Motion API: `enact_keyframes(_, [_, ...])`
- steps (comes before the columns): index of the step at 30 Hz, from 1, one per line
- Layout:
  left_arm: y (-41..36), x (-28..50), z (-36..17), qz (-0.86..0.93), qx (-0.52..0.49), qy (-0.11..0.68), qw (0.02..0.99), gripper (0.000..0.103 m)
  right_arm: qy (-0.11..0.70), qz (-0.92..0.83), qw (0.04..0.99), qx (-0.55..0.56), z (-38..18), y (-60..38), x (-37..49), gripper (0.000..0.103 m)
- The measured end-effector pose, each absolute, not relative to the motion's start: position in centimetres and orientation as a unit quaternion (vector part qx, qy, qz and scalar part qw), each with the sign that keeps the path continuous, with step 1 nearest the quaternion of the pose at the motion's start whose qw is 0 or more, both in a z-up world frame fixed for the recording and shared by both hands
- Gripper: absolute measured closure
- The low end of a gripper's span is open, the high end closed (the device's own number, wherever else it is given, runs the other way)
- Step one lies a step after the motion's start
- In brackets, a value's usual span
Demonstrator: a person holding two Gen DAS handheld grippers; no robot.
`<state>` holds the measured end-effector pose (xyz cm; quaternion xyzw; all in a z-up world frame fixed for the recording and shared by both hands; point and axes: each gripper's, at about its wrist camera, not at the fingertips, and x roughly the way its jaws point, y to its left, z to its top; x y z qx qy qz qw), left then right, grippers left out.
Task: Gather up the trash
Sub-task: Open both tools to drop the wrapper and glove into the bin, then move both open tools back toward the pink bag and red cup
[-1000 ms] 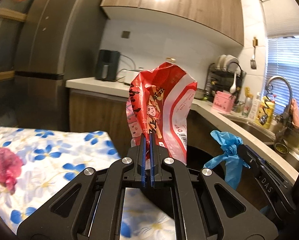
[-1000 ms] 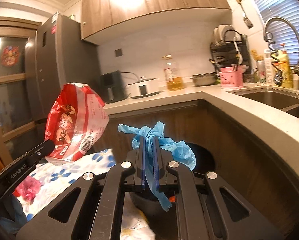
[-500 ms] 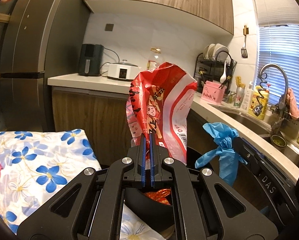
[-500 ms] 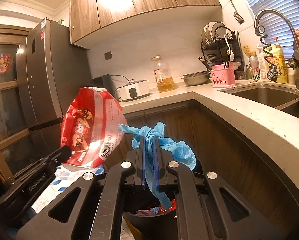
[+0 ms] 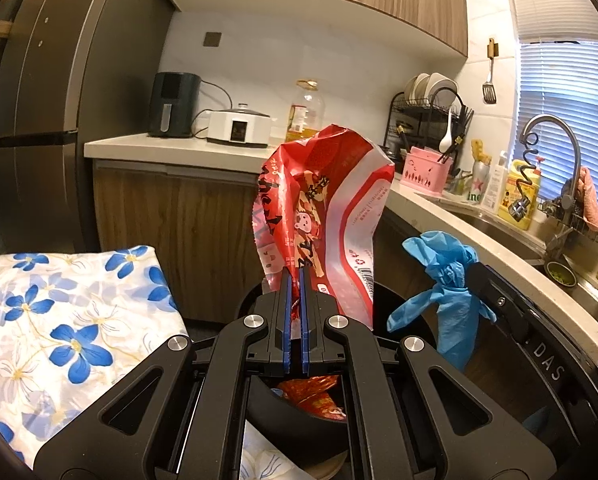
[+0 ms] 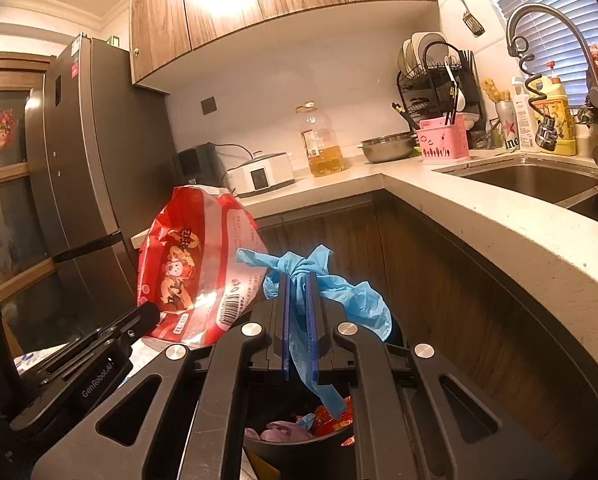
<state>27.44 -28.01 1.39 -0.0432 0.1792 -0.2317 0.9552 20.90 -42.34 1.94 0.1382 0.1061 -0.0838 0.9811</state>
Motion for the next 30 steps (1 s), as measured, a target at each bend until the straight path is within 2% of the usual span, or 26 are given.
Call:
enact_keyframes(5, [-28.6, 28.2, 0.3, -0.243, -0.041, 0.192, 0.950, 0.100, 0.117, -0.080, 0.980, 0.136, 1.5, -42.1, 21.5, 0.091])
enact_keyframes(10, [-28.9, 28.9, -0.7, -0.273, -0.042, 0.214, 0.937, 0.093, 0.121, -0.086, 0.979, 0.139, 1.2, -42.4, 21.5, 0.066])
enact_keyframes(12, [-28.6, 29.4, -1.3, -0.263, -0.045, 0.228, 0.936, 0.075, 0.123, -0.090, 0.978, 0.143, 1.1, -42.7, 21.4, 0.065])
enact_keyframes(13, [-28.2, 29.5, -1.4, -0.260, -0.053, 0.231, 0.936, 0.069, 0.122, -0.091, 0.978, 0.144, 1.0, -42.8, 21.3, 0.065])
enact_keyframes(14, [-27.4, 29.7, -1.5, -0.251, -0.065, 0.234, 0.937, 0.055, 0.122, -0.094, 0.977, 0.145, 1.0, -42.9, 21.1, 0.060])
enact_keyframes(15, [-27.0, 29.8, -1.5, -0.246, -0.073, 0.235, 0.938, 0.046, 0.122, -0.096, 0.977, 0.145, 0.9, -43.0, 21.0, 0.058])
enact_keyframes(16, [-26.6, 29.7, -1.5, -0.242, -0.078, 0.235, 0.938, 0.043, 0.122, -0.096, 0.977, 0.146, 0.9, -43.0, 20.9, 0.056])
enact_keyframes(18, [-25.5, 29.4, -1.4, -0.228, -0.085, 0.232, 0.942, 0.029, 0.123, -0.096, 0.977, 0.147, 0.8, -42.9, 20.5, 0.052])
enact_keyframes(20, [-24.6, 28.8, -1.2, -0.215, -0.085, 0.229, 0.946, 0.025, 0.120, -0.093, 0.977, 0.149, 0.7, -42.7, 20.0, 0.044])
enact_keyframes(26, [-21.5, 26.2, -1.3, -0.162, -0.081, 0.224, 0.958, 0.015, 0.124, -0.081, 0.979, 0.139, 0.3, -40.8, 18.6, 0.029])
enact_keyframes(30, [-18.4, 24.2, -1.2, -0.111, -0.085, 0.210, 0.968, 0.013, 0.119, -0.070, 0.983, 0.124, 0.3, -38.8, 17.4, 0.027])
